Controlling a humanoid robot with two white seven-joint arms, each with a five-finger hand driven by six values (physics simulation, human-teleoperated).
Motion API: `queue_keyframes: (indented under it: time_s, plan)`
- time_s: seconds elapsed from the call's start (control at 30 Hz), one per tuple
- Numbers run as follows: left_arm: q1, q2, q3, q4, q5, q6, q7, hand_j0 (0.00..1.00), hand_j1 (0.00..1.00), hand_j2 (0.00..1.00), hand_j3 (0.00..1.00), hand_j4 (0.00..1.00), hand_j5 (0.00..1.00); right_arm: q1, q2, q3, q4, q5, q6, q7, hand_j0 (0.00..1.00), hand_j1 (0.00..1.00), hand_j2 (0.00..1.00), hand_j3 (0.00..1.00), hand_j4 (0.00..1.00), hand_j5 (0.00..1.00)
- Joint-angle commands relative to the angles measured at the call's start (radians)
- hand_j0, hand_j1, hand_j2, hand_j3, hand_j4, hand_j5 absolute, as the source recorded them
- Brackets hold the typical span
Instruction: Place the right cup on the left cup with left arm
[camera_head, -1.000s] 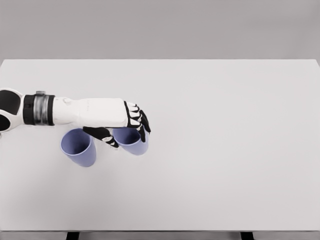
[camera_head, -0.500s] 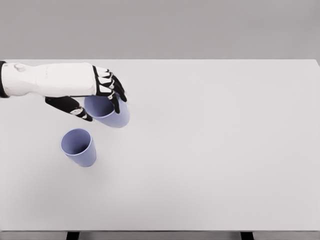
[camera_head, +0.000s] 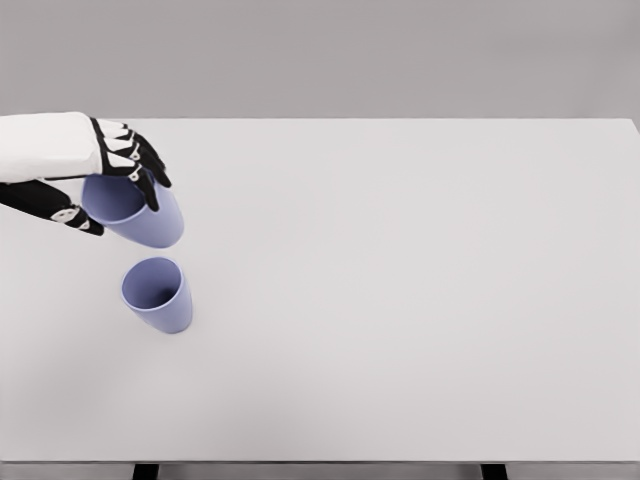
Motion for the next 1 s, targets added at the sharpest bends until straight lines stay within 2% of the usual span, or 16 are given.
queue_keyframes:
  time_s: [0.0, 0.2, 0.67, 0.97]
  plan:
    - [0.0, 0.015, -0.001, 0.0, 0.025, 0.004, 0.0, 0.54, 0.54, 0.54, 0.54, 0.54, 0.54, 0.0, 0.0, 0.0, 0.0, 0.0, 0.0, 0.0, 1.0, 1.0, 1.0, 1.0, 1.0, 1.0]
    - [0.009, 0.049, -0.015, 0.0, 0.048, 0.004, 0.0, 0.54, 0.54, 0.54, 0.54, 0.54, 0.54, 0.0, 0.0, 0.0, 0.002, 0.0, 0.0, 0.0, 1.0, 1.0, 1.0, 1.0, 1.0, 1.0]
    - [0.094, 0.063, -0.017, 0.0, 0.054, 0.004, 0.0, 0.54, 0.54, 0.54, 0.54, 0.54, 0.54, 0.0, 0.0, 0.0, 0.0, 0.0, 0.0, 0.0, 1.0, 1.0, 1.0, 1.0, 1.0, 1.0]
    - [0.098, 0.059, -0.015, 0.0, 0.052, 0.004, 0.0, 0.54, 0.54, 0.54, 0.54, 0.54, 0.54, -0.002, 0.0, 0.0, 0.0, 0.0, 0.0, 0.0, 1.0, 1.0, 1.0, 1.0, 1.0, 1.0]
